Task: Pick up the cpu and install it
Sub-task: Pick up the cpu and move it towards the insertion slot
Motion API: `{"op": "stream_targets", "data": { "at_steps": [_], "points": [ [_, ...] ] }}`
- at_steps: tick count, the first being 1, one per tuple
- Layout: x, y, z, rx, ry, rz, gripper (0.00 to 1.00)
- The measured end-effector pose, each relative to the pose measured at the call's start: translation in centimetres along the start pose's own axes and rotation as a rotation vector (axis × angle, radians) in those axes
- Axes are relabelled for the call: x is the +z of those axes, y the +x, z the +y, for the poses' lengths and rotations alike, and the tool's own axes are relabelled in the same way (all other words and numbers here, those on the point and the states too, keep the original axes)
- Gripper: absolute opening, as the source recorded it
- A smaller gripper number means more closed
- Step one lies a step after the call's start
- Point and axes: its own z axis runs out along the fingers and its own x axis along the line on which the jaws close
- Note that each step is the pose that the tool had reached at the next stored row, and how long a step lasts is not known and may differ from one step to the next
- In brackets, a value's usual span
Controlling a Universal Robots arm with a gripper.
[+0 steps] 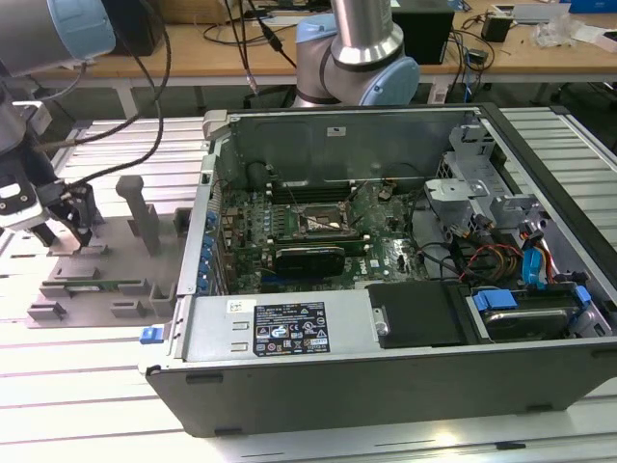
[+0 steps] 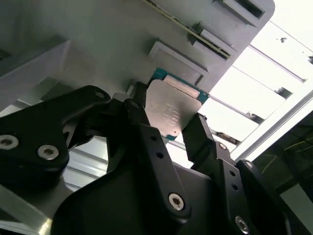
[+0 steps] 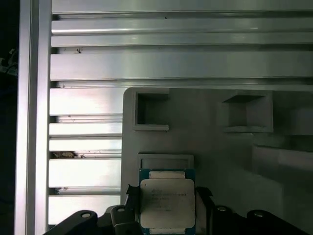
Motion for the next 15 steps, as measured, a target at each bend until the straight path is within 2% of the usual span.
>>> {"op": "stream_targets", "data": {
  "at_steps": [2,5,9,11,12,15],
  "points": [
    [-1.29,0.00,0.09,0.000,0.0001,0.0000,0.54],
    [-2.64,0.00,0.17,0.000,0.0002,0.0000,0.54],
    [-3.78,-0.01,0.26,0.000,0.0006,0.0000,0.54],
    [-4.51,-0.01,0.30,0.000,0.0006,0.0000,0.54],
    [-5.14,-0.01,0.35,0.000,0.0006,-0.0001,0.54],
    [-5.96,-0.01,0.40,0.000,0.0006,-0.0001,0.54]
  ]
}}
